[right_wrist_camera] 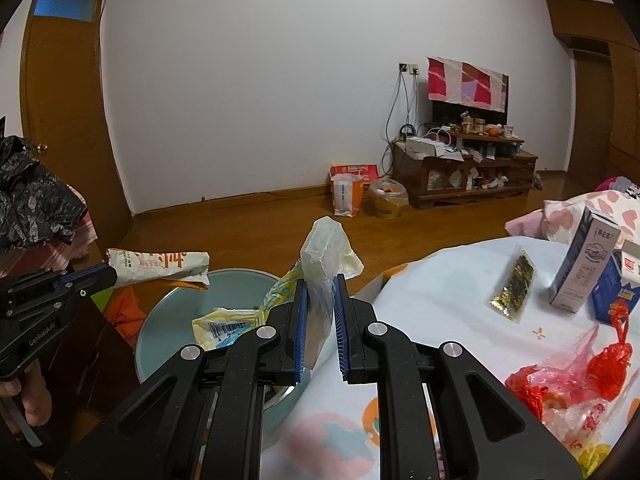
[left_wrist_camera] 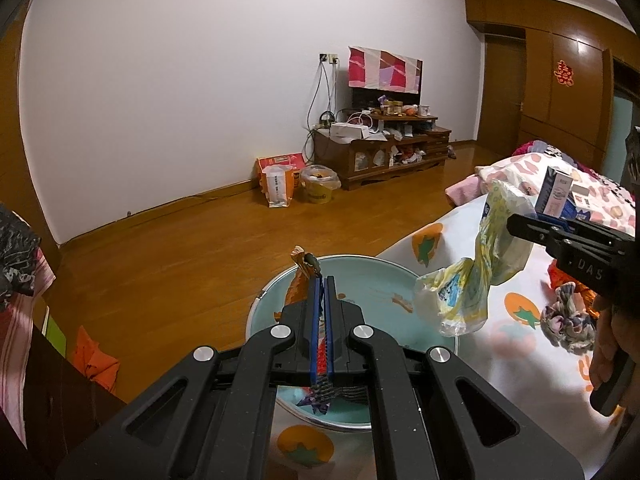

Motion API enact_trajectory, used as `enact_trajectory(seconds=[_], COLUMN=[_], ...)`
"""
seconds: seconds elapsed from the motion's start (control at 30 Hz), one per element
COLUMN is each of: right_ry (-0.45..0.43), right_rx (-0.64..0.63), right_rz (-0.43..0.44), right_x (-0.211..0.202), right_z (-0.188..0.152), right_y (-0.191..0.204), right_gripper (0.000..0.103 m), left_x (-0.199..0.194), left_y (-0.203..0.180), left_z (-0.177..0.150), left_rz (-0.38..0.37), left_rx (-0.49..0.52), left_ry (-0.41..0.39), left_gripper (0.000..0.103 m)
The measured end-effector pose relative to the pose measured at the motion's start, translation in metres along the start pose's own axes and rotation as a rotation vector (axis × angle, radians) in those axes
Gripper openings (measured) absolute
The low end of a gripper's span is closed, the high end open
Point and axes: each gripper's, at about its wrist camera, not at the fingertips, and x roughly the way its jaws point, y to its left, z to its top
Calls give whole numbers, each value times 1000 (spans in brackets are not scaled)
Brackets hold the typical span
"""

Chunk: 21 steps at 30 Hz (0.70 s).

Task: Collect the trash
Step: 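Carry both items over the blue bin and open both tools to drop them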

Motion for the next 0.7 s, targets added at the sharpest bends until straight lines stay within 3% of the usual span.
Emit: enact_trajectory(seconds=[0.7], right_ry=[15], right_rx=[-22], right_rz=[22], right_x=[7], right_z=[3], right_y=[16], right_gripper=[14], left_x=[1], left_y=[9], left_z=[2], left_rz=[15], left_rx=[-14], left_ry=[3], left_gripper=[2])
